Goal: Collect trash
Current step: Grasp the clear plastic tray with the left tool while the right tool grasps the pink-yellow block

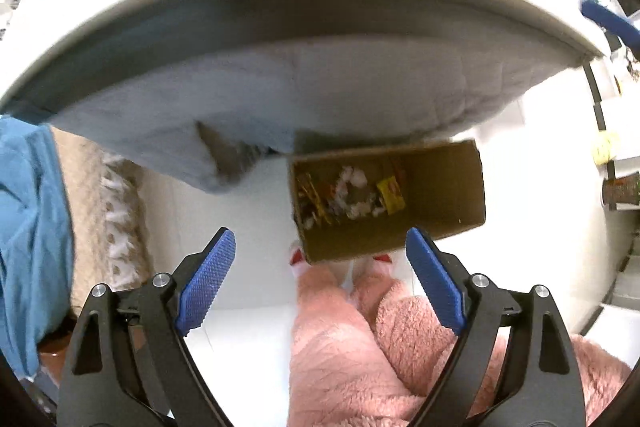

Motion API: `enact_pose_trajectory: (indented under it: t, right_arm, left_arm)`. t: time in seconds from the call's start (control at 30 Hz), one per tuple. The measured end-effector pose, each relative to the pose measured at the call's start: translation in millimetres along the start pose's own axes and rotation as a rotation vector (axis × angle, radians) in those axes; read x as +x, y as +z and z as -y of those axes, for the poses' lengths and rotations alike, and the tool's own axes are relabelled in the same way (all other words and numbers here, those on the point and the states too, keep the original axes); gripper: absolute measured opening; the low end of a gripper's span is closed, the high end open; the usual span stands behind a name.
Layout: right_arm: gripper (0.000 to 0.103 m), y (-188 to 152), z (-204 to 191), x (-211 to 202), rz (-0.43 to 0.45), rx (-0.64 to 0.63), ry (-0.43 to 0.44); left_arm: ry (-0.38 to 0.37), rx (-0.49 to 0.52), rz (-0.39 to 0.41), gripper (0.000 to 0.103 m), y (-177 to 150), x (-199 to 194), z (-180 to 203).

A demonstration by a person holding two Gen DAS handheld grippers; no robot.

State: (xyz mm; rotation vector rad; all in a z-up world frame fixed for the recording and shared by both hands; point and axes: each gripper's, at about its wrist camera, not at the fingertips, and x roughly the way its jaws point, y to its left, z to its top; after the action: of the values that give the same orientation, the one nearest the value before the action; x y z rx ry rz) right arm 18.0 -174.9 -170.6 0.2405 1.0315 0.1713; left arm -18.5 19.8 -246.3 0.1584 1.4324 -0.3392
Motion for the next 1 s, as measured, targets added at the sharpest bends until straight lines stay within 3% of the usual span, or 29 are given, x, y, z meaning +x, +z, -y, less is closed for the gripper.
enact_pose_trajectory:
  t: [0.07, 0.17, 0.3, 0.37, 0.43, 0.5, 0.6, 0.83, 1.0]
  right_arm:
    - [0.086, 26, -10, 13, 0.023, -0.029, -0.021]
    - [0.076, 58, -11, 38, 0.012, -0.006, -0.035]
    - [0.062, 83, -3, 73, -0.023, 0.061, -0.076]
    - [0.061, 91, 3, 86, -0.053, 0.083, -0.100]
    - [0.049, 96, 6, 92, -0.045, 0.102, -0.105]
    - [0.033, 96, 6, 92, -0.056, 0.108, -0.085]
    - [0.023, 89, 11, 83, -0.053, 0.124, -0.061]
    - [0.022, 55, 37, 47, -0.045, 0.274, 0.047]
    - [0.019, 38, 49, 15, -0.016, 0.332, 0.081]
  left_arm:
    - [0.025, -0.009, 0.042, 0.085, 1, -14, -9]
    - [0.059, -0.037, 0.089, 0.085, -1, -30, -28]
    - [0.085, -0.096, 0.106, 0.085, -7, -38, -52]
    - [0.088, -0.133, 0.104, 0.085, -11, -38, -64]
    - [0.091, -0.158, 0.101, 0.085, -14, -39, -72]
    - [0.093, -0.182, 0.102, 0.085, -14, -38, -80]
    - [0.076, -0.204, 0.116, 0.085, -9, -41, -88]
    - [0.027, -0.174, 0.194, 0.085, 19, -63, -78]
    - [-0.009, -0.145, 0.293, 0.085, 63, -89, -74]
